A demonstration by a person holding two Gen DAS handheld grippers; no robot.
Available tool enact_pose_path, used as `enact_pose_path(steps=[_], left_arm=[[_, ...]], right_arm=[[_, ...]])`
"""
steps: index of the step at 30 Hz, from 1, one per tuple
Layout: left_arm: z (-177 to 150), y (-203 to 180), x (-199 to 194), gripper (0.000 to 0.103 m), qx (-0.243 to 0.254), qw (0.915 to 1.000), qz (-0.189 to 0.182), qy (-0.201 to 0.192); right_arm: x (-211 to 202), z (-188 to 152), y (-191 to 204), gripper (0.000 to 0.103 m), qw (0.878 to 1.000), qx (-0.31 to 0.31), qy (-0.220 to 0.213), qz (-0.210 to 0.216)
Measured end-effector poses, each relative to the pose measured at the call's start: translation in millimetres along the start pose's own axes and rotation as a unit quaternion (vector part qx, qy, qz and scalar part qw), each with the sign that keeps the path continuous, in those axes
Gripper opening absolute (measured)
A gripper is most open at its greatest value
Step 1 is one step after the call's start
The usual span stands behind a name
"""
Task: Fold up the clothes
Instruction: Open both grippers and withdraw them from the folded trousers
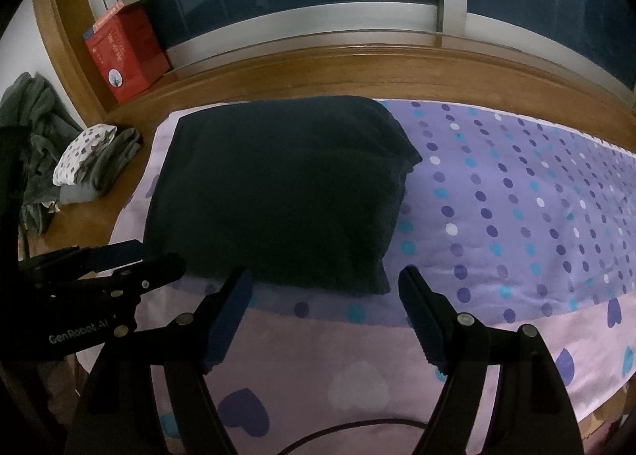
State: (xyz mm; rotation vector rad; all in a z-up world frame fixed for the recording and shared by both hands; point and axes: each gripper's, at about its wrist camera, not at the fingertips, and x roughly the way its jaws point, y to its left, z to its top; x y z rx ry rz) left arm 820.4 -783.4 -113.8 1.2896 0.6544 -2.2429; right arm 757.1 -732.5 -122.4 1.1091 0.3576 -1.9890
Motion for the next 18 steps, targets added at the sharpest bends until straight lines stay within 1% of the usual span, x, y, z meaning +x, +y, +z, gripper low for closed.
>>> enact_pose_path(steps=[4, 8, 12, 18], left_arm=[[-1, 0, 0, 0.061, 0.001, 1.0000, -0.007, 0.002], [1, -4, 2, 0.061, 0.017, 0.9999, -0.004, -0.001], [4, -8, 2, 0.063, 0.032, 0.9994, 0.010, -0.007], [5, -10, 6, 0.063, 0.037, 0.9989, 0.028, -0.003]], right_arm=[[0, 0, 1, 0.077, 1.000, -0.005, 0.001, 0.001], [0, -1, 2, 0.077, 1.000, -0.012, 0.001, 0.002], [0, -1, 2, 0.077, 1.000, -0.014, 0.002, 0.002], [1, -1, 1, 0.077, 1.000, -0.010, 0.004, 0.002]])
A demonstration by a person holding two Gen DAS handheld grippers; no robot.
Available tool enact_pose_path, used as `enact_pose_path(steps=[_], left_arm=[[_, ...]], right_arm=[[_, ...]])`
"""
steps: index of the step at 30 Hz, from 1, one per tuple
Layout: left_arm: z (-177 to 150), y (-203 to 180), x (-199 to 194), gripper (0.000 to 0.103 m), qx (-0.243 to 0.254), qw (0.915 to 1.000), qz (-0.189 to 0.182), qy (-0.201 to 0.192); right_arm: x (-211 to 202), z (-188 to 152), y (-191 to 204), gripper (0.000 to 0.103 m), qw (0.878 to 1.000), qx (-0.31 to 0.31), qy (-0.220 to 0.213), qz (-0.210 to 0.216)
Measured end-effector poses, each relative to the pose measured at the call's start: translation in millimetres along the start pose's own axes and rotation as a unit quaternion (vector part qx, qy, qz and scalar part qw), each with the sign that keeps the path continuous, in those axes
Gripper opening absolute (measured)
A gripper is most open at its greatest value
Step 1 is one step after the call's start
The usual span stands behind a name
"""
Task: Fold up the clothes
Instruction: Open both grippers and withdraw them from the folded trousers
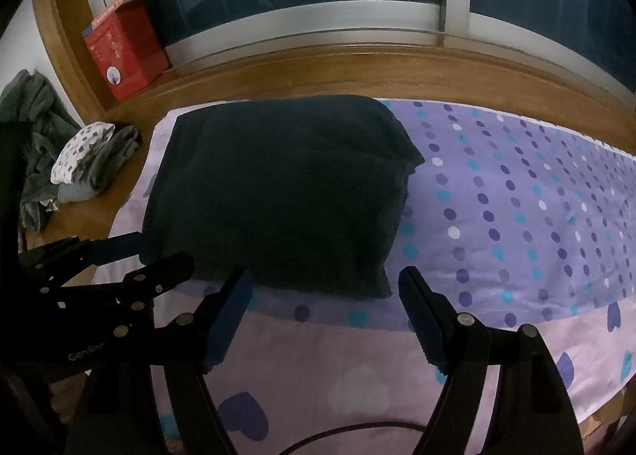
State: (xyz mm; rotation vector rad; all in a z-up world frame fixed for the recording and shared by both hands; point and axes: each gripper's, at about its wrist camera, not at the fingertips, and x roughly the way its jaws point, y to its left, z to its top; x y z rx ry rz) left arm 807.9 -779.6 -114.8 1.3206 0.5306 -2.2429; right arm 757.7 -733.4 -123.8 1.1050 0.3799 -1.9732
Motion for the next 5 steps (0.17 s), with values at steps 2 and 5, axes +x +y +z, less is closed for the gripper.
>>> enact_pose_path(steps=[2, 5], left_arm=[[1, 5, 3, 0.063, -0.011, 0.9999, -0.009, 0.003], [2, 13, 8, 0.063, -0.030, 0.9993, -0.019, 0.011]], right_arm=[[1, 0, -1, 0.077, 1.000, 0.001, 0.000, 0.000], [0, -1, -2, 0.077, 1.000, 0.000, 0.002, 0.002]])
